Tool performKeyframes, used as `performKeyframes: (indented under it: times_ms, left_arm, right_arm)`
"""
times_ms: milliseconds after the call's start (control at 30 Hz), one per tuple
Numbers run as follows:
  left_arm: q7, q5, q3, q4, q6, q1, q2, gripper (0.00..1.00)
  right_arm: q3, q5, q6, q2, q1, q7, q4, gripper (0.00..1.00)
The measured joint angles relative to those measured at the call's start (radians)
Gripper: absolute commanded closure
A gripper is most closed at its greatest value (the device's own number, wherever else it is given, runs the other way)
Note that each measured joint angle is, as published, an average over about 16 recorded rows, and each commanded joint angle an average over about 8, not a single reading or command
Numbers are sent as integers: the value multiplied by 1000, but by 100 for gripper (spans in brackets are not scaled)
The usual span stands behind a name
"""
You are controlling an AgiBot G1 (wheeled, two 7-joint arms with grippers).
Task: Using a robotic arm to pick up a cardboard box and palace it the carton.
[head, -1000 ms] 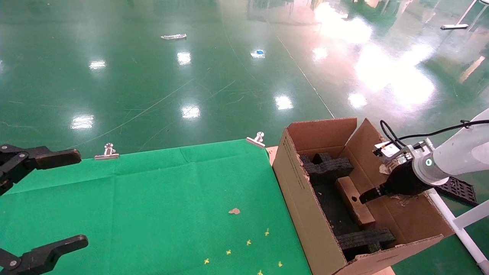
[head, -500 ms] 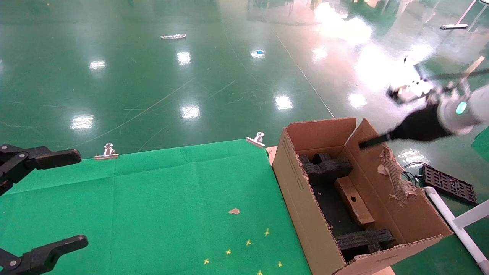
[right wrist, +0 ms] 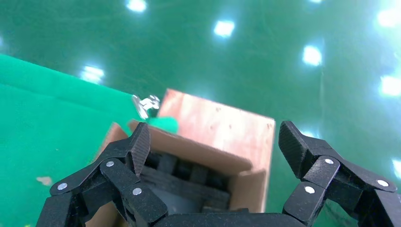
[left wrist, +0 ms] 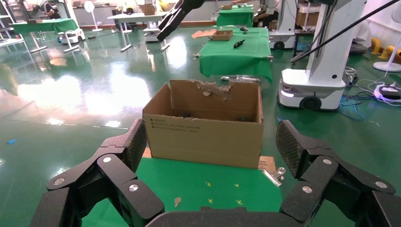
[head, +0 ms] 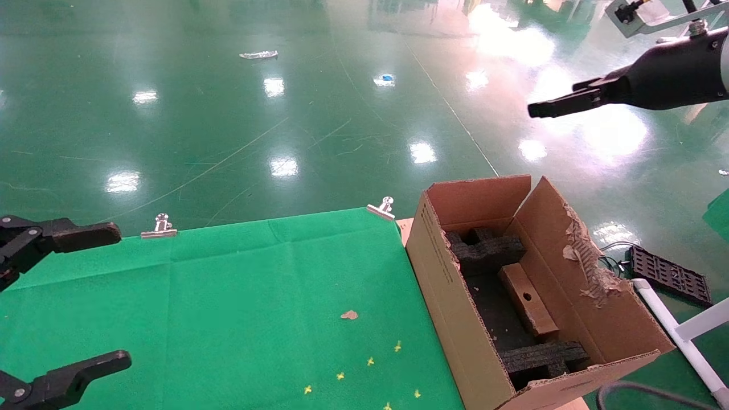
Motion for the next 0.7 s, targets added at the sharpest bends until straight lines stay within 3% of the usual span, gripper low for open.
performKeyframes:
  times_ms: [267, 700]
  left_arm:
    - [0, 0, 0, 0, 0, 0, 0, 0]
    - [1, -1, 1, 1, 0, -1, 0, 0]
  right_arm:
    - [80, 50, -16, 25, -56, -32, 92, 0]
    - [316, 152, -68, 37, -297, -103, 295, 0]
